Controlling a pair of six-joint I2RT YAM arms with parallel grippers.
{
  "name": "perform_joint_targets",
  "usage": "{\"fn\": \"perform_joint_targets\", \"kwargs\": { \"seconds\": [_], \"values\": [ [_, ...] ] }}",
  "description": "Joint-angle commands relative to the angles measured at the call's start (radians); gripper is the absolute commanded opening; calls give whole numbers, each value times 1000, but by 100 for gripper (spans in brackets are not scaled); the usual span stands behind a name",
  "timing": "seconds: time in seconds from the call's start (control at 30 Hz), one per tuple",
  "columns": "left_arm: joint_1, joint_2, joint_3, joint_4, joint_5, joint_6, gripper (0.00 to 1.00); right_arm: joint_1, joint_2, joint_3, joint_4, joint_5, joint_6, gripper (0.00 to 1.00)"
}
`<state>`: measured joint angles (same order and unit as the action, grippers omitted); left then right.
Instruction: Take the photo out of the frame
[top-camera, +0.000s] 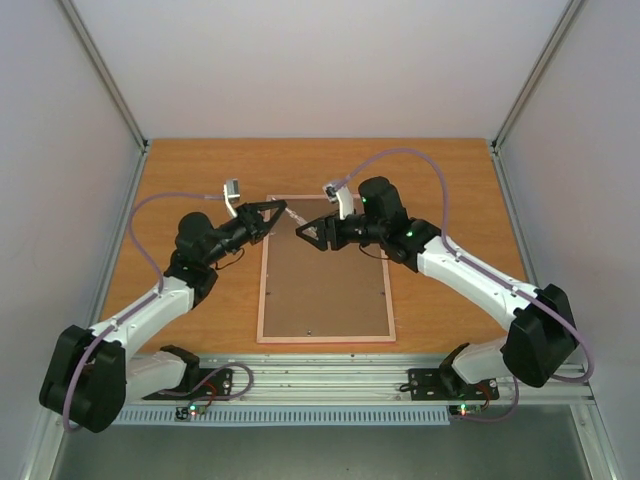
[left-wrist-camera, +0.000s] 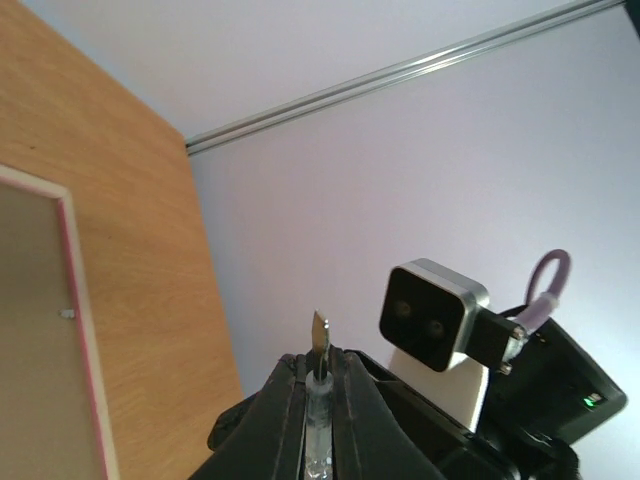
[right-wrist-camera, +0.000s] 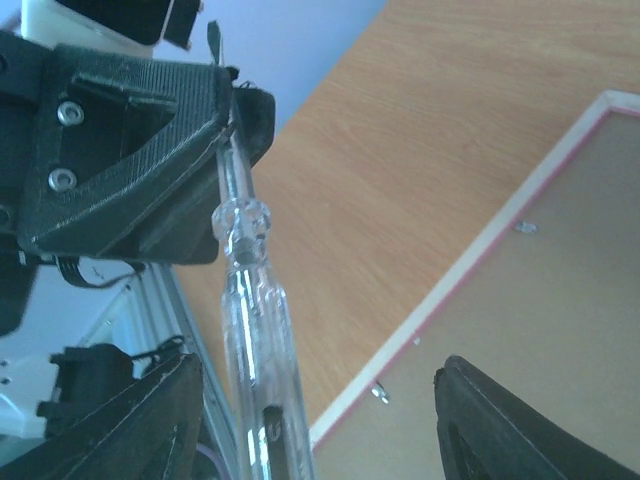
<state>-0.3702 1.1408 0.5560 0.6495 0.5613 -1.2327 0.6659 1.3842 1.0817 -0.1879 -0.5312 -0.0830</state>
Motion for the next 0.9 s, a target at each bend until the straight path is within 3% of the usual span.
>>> {"fn": "perform_joint_targets", "kwargs": {
  "seconds": [0.0, 0.33, 0.7, 0.87],
  "values": [
    [4, -11, -22, 194, -14, -39, 0, -17, 17, -14, 141, -66, 42, 63],
    [3, -3, -59, 266, -20, -71, 0, -25, 56, -5, 240, -137, 81, 42],
    [4, -9, -74, 272, -24, -72, 1, -31, 63, -5, 269, -144, 139, 29],
    [5, -11, -82, 275, -24, -76, 0, -31, 61, -3, 255, -138, 135, 12]
  ]
}}
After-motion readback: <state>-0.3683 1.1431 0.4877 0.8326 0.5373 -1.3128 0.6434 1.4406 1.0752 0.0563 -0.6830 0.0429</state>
